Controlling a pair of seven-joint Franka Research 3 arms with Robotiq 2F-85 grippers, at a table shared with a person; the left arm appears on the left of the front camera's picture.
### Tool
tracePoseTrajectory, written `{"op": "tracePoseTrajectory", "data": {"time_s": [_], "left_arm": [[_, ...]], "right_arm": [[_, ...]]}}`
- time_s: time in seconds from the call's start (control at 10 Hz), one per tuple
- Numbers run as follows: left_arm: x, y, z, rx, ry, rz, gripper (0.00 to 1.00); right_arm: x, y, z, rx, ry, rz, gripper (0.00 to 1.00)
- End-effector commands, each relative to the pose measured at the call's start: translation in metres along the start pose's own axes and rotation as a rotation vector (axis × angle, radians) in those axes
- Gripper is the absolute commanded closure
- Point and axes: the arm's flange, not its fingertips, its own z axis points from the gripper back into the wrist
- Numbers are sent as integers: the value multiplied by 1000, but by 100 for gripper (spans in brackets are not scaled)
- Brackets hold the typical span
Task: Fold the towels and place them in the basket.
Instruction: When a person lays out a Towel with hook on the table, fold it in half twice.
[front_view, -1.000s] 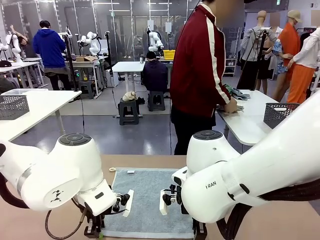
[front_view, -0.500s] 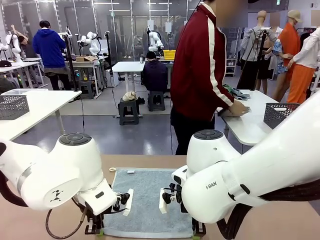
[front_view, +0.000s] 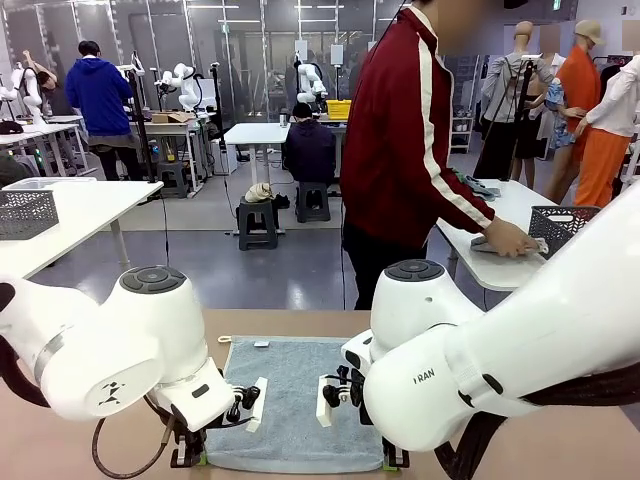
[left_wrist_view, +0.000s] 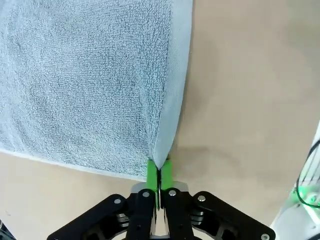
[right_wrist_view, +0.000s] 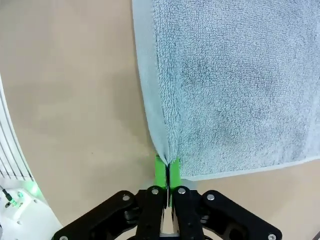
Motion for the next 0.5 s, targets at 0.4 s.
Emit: {"op": "tracePoseTrajectory", "data": {"time_s": [0.4], "left_arm": [[0, 0, 0, 1, -1, 0, 100]], "right_arm": [[-1, -1, 0, 3, -3, -6, 100]]}}
